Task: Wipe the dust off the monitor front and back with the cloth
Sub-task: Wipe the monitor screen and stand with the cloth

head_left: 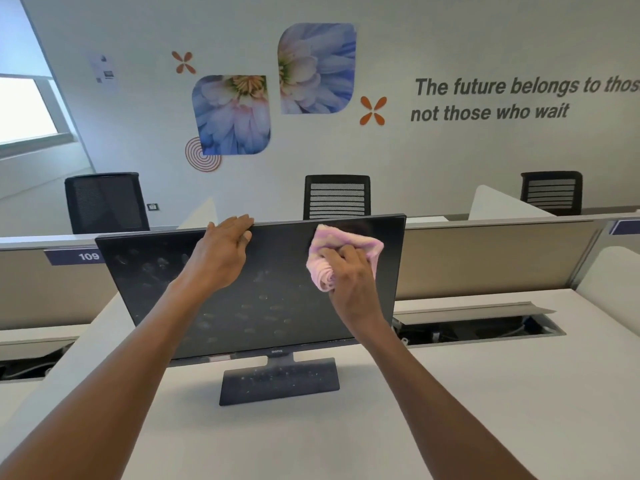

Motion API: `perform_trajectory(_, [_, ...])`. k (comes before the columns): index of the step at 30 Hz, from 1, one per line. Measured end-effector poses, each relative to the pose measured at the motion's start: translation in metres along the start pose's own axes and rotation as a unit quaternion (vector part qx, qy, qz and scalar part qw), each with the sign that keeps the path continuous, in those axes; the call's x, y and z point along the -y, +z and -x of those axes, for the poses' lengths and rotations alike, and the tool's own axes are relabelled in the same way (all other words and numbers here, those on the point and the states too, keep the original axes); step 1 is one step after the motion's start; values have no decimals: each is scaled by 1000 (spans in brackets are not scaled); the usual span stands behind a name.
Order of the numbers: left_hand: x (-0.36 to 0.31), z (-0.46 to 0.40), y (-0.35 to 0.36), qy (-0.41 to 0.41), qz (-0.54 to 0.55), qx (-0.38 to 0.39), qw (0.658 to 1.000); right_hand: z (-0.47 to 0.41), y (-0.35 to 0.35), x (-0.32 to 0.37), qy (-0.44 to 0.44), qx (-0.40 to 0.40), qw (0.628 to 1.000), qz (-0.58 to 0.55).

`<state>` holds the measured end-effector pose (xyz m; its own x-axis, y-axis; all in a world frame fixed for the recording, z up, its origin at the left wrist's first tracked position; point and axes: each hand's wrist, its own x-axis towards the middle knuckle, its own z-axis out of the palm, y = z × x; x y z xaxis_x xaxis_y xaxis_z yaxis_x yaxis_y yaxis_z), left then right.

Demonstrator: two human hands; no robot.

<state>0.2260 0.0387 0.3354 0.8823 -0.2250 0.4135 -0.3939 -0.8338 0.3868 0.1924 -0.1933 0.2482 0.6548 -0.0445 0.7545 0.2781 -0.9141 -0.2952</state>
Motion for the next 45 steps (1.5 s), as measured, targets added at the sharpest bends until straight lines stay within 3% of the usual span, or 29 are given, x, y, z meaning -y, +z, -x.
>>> perform_trajectory(6, [-2, 3, -4, -7, -9, 4, 1000, 27, 8, -7, -18, 60, 998, -10])
perform_trajectory(9, [-4, 4, -4, -12, -11, 3, 1000, 28, -4, -28, 20, 25, 999, -8])
perform_trajectory(13, [-1, 0, 1, -1, -12, -4, 1000, -7, -24, -29, 8, -10, 1000, -7])
perform_trajectory(19, [3, 0, 2, 2, -18, -5, 1000, 17, -14, -38, -16, 60, 998, -2])
perform_trajectory(24, [-2, 2, 1, -4, -20, -8, 1000, -1, -37, -57, 31, -6, 999, -8])
perform_trajectory(27, [-4, 2, 1, -1, -21, -13, 1000, -28, -48, -49, 16, -38, 999, -16])
perform_trajectory(33, [-2, 2, 1, -1, -19, -14, 1000, 0, -28, -48, -17, 38, 999, -12])
perform_trajectory(40, [1, 0, 4, 4, -21, -12, 1000, -25, -57, -72, 46, -54, 997, -17])
perform_trajectory(45, [-2, 3, 3, 2, -18, -24, 1000, -18, -44, -54, 11, -10, 999, -31])
